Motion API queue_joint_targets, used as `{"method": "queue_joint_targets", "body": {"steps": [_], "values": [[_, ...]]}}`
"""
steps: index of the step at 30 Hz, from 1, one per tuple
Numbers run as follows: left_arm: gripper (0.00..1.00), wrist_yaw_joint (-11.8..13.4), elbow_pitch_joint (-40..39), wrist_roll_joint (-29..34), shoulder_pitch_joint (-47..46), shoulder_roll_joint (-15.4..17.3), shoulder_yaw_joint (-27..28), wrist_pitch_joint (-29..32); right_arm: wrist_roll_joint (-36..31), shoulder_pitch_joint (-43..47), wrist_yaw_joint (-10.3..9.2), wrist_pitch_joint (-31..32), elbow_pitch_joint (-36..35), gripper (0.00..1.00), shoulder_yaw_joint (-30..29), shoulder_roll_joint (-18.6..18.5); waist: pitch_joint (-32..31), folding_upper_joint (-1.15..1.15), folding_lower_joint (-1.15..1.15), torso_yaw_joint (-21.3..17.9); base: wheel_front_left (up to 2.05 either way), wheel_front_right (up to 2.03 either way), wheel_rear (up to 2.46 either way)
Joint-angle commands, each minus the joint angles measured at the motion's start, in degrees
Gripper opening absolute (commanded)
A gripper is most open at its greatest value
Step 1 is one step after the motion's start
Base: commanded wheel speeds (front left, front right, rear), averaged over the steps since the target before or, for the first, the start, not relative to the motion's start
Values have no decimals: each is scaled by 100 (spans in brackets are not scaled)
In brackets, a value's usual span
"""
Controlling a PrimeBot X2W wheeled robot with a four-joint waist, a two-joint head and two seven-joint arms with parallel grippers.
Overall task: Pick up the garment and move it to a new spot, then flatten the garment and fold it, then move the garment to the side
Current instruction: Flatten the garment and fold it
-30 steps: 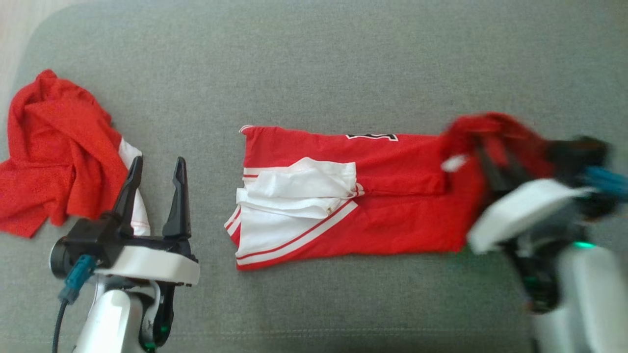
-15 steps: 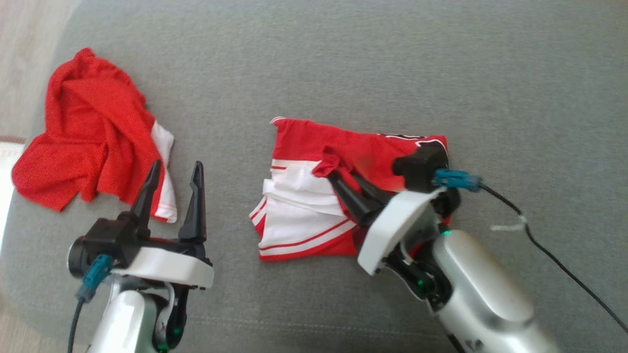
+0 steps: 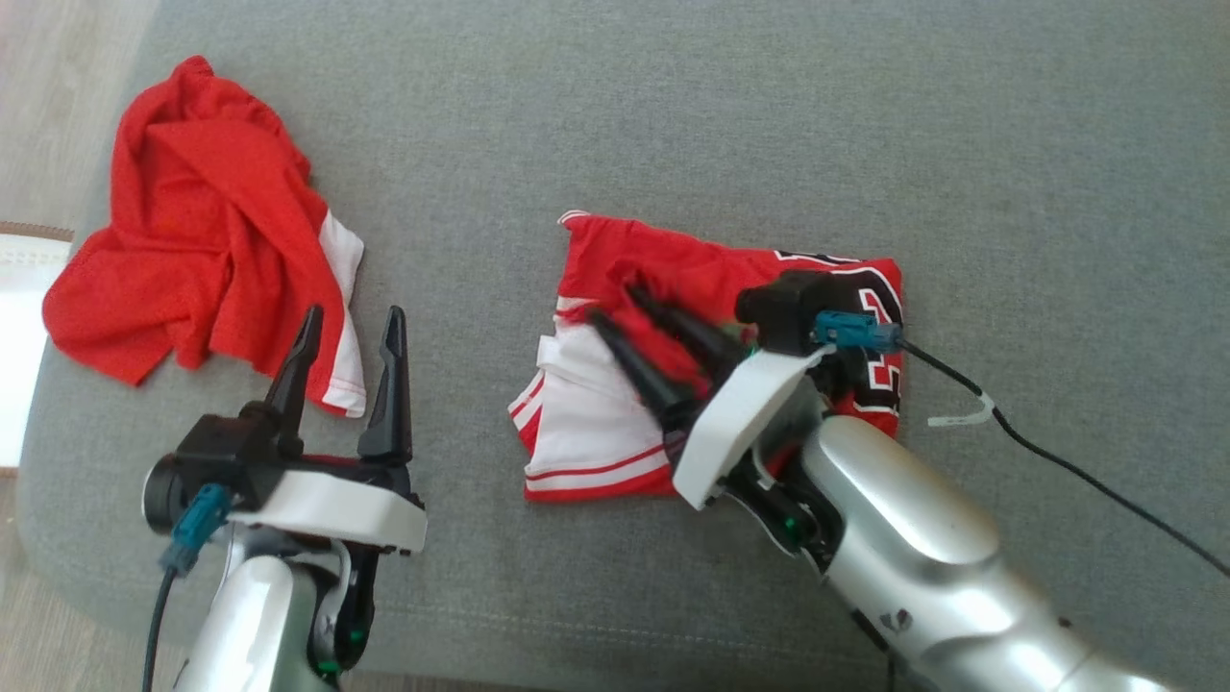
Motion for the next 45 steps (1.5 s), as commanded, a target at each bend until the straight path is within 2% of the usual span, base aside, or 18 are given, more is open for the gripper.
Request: {"method": "queue_joint_targets", "body": {"steps": [1, 7, 12, 18, 22, 23, 29, 36, 45], "values": [[100, -27, -161, -16, -224, 41, 180, -66, 42, -181, -5, -134, -216, 100, 103, 125, 0, 0, 0, -19, 0, 0, 0], [100, -26, -159, 0, -212, 75, 242, -69, -41, -452, -5, -573, -719, 100, 381, 125, -24, 0, 0, -162, 0, 0, 0], [100, -11, -189, 22, -181, 101, 288, -70, -357, -519, -5, -876, -1271, 100, 63, 126, -59, 0, 0, -305, 0, 0, 0], [100, 43, -256, 37, -83, 158, 361, -70, -1430, -53, -5, -776, -1772, 100, -1329, 105, -128, 0, 0, -515, 0, 0, 0], [100, 69, -312, 41, -17, 209, 399, -70, -2093, 689, -5, -473, -2278, 100, -2410, -102, -189, 0, 0, -628, 0, 0, 0], [100, 84, -344, 41, 14, 238, 418, -70, -2327, 1113, -5, -322, -2541, 100, -2903, -197, -215, 0, 0, -674, 0, 0, 0], [100, 126, -428, 47, 132, 319, 456, -70, -2684, 2266, -5, -71, -3141, 100, -3926, -245, -349, 0, 0, -790, 0, 0, 0], [100, 181, -547, 57, 280, 385, 456, -28, -2761, 2862, -5, 30, -3469, 100, -4132, -127, -443, 0, 0, -844, 0, 0, 0], [100, 240, -710, 60, 304, 438, 435, 37, -2796, 2925, -5, 76, -3545, 100, -4136, -38, -390, 0, 0, -836, 0, 0, 0]]}}
